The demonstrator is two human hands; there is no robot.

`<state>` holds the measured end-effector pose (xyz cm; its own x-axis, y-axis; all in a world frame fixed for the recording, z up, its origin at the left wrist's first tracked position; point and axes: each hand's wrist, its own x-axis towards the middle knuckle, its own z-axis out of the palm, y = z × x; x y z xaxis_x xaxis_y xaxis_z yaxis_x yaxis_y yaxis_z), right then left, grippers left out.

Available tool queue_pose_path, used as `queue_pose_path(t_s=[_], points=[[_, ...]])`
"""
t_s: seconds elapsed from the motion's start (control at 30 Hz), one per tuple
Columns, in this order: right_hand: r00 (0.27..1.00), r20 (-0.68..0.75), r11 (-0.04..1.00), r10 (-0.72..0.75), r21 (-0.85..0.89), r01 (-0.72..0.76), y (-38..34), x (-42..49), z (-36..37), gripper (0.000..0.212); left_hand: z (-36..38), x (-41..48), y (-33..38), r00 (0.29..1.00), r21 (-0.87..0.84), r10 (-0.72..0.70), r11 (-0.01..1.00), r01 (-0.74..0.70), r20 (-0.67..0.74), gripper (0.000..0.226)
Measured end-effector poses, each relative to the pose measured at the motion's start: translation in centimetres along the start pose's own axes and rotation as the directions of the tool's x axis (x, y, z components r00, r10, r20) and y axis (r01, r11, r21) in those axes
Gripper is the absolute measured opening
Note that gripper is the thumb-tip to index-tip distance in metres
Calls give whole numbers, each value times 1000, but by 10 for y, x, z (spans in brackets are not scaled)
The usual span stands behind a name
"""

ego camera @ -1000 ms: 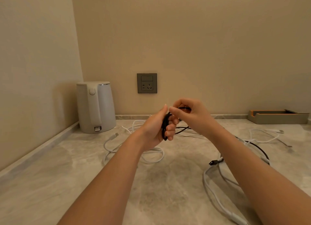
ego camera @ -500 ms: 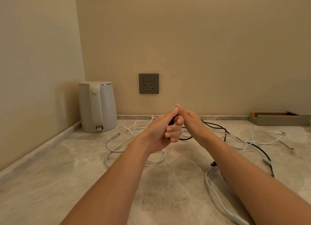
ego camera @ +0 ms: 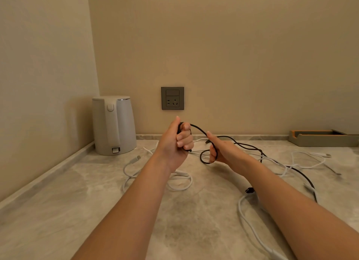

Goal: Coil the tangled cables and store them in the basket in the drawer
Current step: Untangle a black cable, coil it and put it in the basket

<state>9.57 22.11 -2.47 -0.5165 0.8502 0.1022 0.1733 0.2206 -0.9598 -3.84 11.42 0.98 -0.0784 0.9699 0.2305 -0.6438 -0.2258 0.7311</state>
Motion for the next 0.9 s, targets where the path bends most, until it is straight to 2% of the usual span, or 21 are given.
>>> queue_pose_path(t_s=[0.1,0.23,0.3,0.4,0.47,0.53,0.67,0.73,0.77,0.83,0.9], points=[[996,-51,993,-68,-103,63,-5,-3,4,57,-1,1,3,998,-44,34,998,-37,-61,47],[978,-58,869,-199,-471,148,-17,-10,15,57,-4,2,10,985,-116,83,988,-101,-153,45],[970,7,759,-243,-621,195,-25,-18,22,55,-7,2,14,977,-165,102,977,-133,-186,46],[955,105,532,-277,-811,244,-35,-31,36,45,-12,4,17,958,-227,142,953,-200,-247,44],[947,158,392,-279,-882,263,-38,-38,47,35,-15,6,19,951,-295,151,927,-232,-271,43],[949,216,319,-232,-904,284,-39,-45,57,33,-16,7,21,940,-320,162,911,-259,-301,43],[944,303,286,-128,-900,327,-48,-61,67,25,-17,7,21,906,-263,190,916,-303,-379,44],[933,347,306,-97,-882,360,-54,-65,66,25,-18,8,21,880,-207,209,925,-320,-426,44],[922,380,332,-76,-862,383,-58,-67,64,28,-19,8,22,864,-180,224,925,-334,-451,44],[894,446,452,-46,-789,417,-65,-70,58,29,-23,10,23,834,-134,253,923,-359,-491,44],[874,484,570,-50,-704,423,-69,-71,51,19,-23,10,22,823,-88,267,931,-355,-502,44]])
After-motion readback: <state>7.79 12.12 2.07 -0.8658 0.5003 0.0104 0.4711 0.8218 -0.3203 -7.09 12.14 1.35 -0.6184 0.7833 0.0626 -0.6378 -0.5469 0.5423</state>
